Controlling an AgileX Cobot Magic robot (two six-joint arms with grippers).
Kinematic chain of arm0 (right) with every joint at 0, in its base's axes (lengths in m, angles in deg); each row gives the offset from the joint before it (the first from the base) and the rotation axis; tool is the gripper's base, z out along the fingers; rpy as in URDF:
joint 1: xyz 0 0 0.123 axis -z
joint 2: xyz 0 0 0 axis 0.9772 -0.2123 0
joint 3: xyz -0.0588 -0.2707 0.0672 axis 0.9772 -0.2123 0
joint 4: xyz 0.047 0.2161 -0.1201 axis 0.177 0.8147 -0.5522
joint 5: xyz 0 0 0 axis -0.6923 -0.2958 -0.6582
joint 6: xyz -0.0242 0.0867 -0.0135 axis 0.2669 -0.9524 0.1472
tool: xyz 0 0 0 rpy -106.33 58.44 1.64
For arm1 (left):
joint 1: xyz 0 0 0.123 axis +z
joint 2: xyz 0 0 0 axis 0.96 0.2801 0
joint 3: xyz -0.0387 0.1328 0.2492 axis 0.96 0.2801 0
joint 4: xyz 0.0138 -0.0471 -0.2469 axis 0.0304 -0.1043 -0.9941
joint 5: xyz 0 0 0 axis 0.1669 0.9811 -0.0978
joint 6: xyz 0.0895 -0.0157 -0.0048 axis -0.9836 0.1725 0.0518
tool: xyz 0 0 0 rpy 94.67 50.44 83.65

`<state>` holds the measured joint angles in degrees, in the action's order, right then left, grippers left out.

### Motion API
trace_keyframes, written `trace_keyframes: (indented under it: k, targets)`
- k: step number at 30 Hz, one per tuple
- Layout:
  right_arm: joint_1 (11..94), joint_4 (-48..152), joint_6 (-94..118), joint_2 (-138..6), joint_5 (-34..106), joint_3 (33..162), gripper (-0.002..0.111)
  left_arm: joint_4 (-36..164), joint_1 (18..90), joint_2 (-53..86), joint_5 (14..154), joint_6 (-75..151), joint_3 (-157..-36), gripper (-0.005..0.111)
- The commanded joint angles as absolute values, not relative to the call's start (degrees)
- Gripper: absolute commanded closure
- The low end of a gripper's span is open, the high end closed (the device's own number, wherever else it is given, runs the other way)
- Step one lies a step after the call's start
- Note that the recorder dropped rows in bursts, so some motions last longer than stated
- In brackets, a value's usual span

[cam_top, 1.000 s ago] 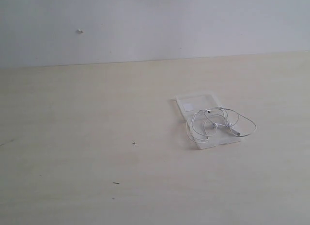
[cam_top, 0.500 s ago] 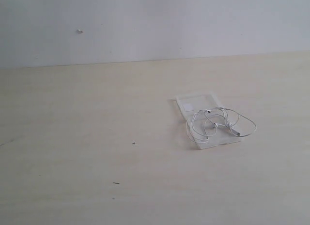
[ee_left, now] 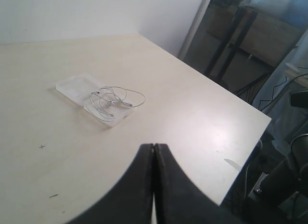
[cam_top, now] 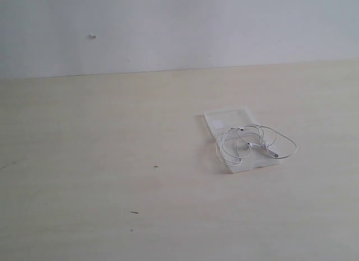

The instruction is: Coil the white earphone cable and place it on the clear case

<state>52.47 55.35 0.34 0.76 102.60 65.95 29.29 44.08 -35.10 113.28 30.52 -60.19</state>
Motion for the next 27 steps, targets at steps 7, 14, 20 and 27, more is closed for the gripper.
trace_keyframes:
  k: [7, 14, 20, 27]
  targets:
    - [52.5, 55.2, 0.7, 0.9, 102.5, 65.7, 0.108, 39.8, 56.6, -39.5, 113.4, 25.5, -58.2, 0.107]
    - [52.5, 55.2, 0.7, 0.9, 102.5, 65.7, 0.108, 40.6, 67.9, -46.3, 99.6, 25.5, -50.5, 0.107]
    - [52.5, 55.2, 0.7, 0.9, 102.4, 65.7, 0.108, 42.6, 69.2, -52.1, 93.6, 25.5, -42.3, 0.107]
    - [52.5, 55.3, 0.7, 0.9, 102.4, 65.7, 0.108, 41.1, 72.6, -53.2, 89.3, 26.2, -35.6, 0.107]
